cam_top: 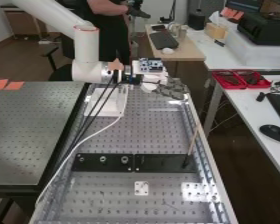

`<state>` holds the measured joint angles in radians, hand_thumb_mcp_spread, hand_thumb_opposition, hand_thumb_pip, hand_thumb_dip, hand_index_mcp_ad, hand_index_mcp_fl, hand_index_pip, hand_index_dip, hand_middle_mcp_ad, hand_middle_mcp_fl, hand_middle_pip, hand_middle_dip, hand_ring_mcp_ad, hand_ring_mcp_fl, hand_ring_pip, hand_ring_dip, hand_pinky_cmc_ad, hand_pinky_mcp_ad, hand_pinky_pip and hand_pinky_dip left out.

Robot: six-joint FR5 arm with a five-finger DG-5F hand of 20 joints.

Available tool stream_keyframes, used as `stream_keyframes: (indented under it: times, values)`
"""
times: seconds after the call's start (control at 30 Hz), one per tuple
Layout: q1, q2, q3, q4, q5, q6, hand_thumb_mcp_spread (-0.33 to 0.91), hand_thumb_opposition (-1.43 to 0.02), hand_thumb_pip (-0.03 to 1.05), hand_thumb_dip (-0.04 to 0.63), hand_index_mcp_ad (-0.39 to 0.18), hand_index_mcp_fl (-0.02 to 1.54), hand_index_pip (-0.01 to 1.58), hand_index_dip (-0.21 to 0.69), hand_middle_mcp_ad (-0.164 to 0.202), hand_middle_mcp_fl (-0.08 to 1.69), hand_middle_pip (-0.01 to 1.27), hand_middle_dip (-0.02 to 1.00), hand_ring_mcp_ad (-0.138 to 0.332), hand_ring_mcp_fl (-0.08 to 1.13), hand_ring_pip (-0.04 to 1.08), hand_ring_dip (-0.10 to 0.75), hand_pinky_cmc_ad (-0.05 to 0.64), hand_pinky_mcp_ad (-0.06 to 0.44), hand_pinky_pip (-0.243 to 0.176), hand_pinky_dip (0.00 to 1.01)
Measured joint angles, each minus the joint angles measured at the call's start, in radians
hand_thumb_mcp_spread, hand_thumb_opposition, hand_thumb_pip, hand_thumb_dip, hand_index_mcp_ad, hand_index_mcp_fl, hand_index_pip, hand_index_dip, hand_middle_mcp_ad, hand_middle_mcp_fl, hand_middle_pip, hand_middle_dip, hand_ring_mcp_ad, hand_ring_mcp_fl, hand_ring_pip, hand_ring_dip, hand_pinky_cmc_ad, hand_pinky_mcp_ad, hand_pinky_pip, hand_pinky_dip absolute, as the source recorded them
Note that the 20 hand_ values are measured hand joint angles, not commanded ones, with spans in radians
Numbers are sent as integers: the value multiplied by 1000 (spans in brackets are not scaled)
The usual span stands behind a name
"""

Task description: Grab the drill bit and place it in the clear container

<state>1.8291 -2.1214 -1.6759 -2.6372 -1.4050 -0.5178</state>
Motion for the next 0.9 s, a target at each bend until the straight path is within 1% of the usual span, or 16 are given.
stream_keyframes:
  times: [0.03,0.07,0.13,0.2,0.23,0.33,0.47,0.5,0.57,0.67,0.7,0.73,0.8,0.83,0.87,0.9]
  values:
    - [0,0,0,0,-2,-1,529,-848,279,265,-136,354,260,396,66,99,143,187,113,19,103,-21,251,234,-91,176]
    - [0,0,0,1,-3,-2,520,-852,290,269,-134,323,229,394,66,79,143,188,113,23,106,-21,246,234,-91,176]
    - [-1,1,-1,5,-3,-3,522,-836,316,269,-122,318,166,394,65,82,143,187,113,24,101,-21,262,234,-91,176]
    - [-1,3,-3,9,0,-3,517,-817,319,269,-120,316,164,396,68,73,147,188,113,24,105,-21,262,234,-91,176]
    - [-1,5,-3,11,0,-3,518,-822,319,269,-120,311,150,398,68,65,143,187,113,24,105,-21,281,234,-89,175]
    - [-3,7,-5,13,-4,-5,518,-806,319,269,-120,281,138,408,68,65,143,187,113,24,82,-21,278,234,-93,175]
    - [-9,17,-9,7,-3,-10,520,-806,319,269,-119,269,119,412,68,65,143,187,113,24,82,-21,278,230,-93,175]
    - [-13,26,-12,3,-3,-15,517,-806,319,269,-119,269,117,414,68,65,143,187,113,24,82,-21,302,234,-93,175]
    - [-20,45,-18,-6,-7,-25,511,-806,316,269,-119,269,113,415,68,65,143,187,113,24,82,-21,298,230,-91,175]
    - [-41,95,-31,-28,-17,-55,490,-775,271,269,-117,225,117,415,68,65,143,187,113,24,82,-21,298,234,-91,175]
    - [-50,116,-36,-40,-21,-69,482,-757,265,253,-103,218,101,424,68,65,143,187,113,24,82,-21,298,234,-91,175]
    - [-62,143,-41,-56,-27,-86,487,-754,265,257,-103,222,105,429,68,65,143,188,113,24,82,-21,295,234,-94,175]
    - [-78,179,-50,-78,-30,-110,469,-745,264,227,-99,222,96,429,68,65,143,187,113,24,86,-21,305,234,-91,175]
    - [-88,204,-56,-94,-30,-125,457,-744,262,225,-89,222,98,431,68,65,143,187,113,24,82,-21,311,234,-91,175]
    - [-92,214,-58,-99,-30,-131,452,-742,262,211,-87,222,98,433,68,65,143,187,113,24,82,-21,312,234,-91,175]
    - [-102,241,-64,-114,-30,-145,456,-745,262,213,-87,222,98,433,68,65,143,187,115,24,82,-21,312,230,-91,175]
